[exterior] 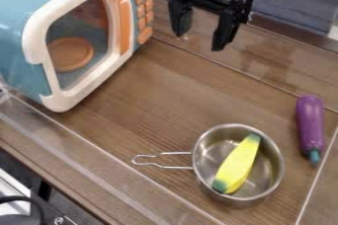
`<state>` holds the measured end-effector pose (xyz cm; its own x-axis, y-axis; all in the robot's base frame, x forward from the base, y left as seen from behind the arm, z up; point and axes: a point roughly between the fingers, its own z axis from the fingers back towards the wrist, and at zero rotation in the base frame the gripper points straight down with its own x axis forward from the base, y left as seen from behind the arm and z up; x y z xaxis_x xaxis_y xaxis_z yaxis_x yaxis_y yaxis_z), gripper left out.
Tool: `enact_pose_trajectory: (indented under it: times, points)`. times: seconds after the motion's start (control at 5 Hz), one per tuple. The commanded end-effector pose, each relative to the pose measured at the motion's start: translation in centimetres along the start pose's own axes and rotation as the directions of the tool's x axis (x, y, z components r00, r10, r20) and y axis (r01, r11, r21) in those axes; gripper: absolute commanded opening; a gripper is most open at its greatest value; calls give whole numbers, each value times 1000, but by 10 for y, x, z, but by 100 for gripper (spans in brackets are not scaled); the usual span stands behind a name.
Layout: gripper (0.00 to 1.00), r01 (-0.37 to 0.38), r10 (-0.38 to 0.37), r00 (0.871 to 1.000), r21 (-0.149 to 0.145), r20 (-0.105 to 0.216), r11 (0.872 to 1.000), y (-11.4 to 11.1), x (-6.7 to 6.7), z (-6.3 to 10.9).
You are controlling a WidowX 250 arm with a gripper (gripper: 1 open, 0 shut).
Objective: Put the eggplant in the silver pot
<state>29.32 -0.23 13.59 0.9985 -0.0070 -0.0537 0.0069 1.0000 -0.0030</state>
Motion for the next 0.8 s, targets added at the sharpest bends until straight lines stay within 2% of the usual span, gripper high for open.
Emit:
enact_pose_trajectory:
  times: [0.0, 0.2, 0.4, 0.6]
  points:
    - [100, -102, 101, 994, -18, -50, 995, -22, -5, -25]
    - [100, -201, 198, 979, -61, -53, 978, -68, -2, -41]
    - [100, -294, 295, 955, -109, -1, 950, -111, 9, -64]
    - [100, -322, 332, 942, -146, 42, 935, -144, 15, -79]
